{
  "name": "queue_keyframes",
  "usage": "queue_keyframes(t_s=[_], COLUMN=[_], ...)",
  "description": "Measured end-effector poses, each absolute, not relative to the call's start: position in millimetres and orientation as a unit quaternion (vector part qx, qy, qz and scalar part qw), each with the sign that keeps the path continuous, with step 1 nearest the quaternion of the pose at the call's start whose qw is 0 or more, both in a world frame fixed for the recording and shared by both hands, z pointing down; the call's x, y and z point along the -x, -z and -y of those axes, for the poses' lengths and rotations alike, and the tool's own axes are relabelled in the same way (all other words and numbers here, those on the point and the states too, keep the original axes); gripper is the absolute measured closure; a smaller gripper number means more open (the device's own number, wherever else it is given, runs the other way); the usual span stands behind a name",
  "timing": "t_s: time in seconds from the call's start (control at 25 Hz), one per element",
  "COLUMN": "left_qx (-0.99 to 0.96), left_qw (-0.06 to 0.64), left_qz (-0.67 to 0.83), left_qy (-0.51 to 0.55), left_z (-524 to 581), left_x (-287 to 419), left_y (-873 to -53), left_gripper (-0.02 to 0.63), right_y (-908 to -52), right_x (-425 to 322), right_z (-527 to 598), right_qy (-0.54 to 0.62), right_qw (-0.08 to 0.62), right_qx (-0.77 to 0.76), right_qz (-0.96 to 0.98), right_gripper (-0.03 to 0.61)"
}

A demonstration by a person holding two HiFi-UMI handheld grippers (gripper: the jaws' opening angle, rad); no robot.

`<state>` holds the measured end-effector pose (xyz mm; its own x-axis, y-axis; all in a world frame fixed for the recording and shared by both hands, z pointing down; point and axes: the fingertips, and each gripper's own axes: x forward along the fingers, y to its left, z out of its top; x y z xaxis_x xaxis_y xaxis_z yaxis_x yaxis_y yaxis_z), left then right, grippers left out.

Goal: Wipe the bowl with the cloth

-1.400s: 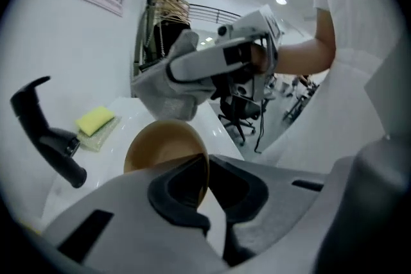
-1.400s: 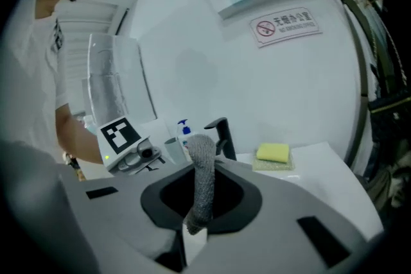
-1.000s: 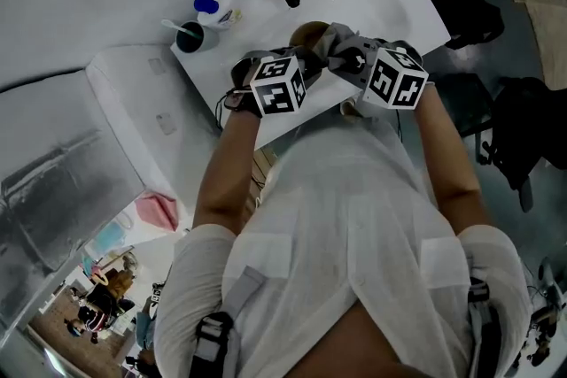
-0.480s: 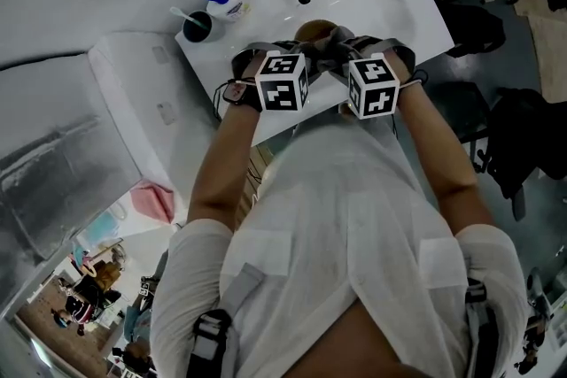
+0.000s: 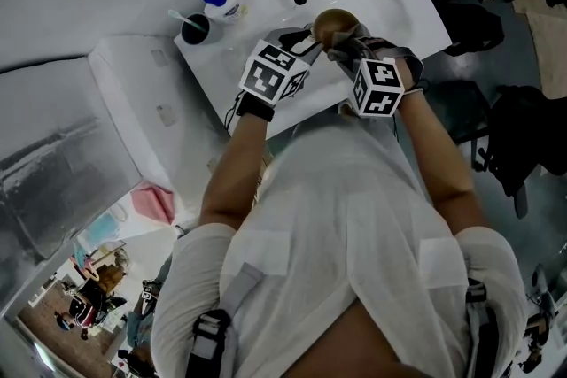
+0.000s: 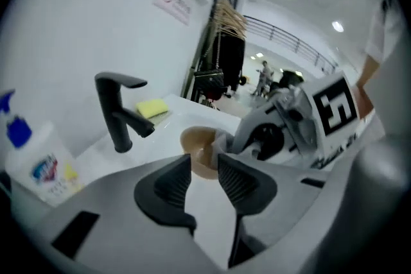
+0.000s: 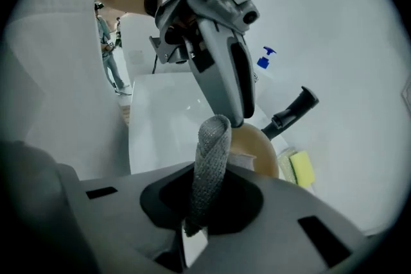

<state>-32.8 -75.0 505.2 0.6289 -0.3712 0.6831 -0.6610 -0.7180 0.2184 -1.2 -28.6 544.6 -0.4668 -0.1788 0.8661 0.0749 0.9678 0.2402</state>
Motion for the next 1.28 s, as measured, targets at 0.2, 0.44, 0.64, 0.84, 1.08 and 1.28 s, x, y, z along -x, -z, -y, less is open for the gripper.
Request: queue_keyframes(t_s=[0.2,0.44,0.64,0.84,1.08,1.28], left_qx=[-0.825,-0.797,-0.783,-0.777,-0.799,-0.804], left_qw=[0.32,0.339,0.339,0.335,0.269,0.327], left_qz=[0.343,0.371,0.369,0.332,0.234,0.323], left_qy=[-0.315,-0.337,-0.369,-0.416,-0.484,-0.377], left_z=[83.8,88.9,88.8,84.8,81.2,91.8], left_x=[32.4,39.2,48.4,63.8,59.0,61.0], left_y=[-521.3,-526.7,-536.1,-539.8,-534.8,-525.9], left_gripper=[0.46,0.493,0.547,0.568,0.55,0.413], right_y=[-542.1,-539.6,-545.1,-558.4,-559.4,-565.0], right_x=[10.1,19.9,33.0,30.2,29.4,15.9], right_z=[25.1,19.7,12.3,3.9,-2.0,24.8], right_qy=[0.164,0.194,0.195,0.224,0.27,0.216], right_qw=[0.518,0.514,0.51,0.52,0.528,0.56], right_qx=[-0.031,-0.027,-0.011,0.022,0.058,-0.031], right_qz=[0.839,0.835,0.837,0.824,0.803,0.799], right_gripper=[0.532,0.534,0.532,0.534,0.537,0.537])
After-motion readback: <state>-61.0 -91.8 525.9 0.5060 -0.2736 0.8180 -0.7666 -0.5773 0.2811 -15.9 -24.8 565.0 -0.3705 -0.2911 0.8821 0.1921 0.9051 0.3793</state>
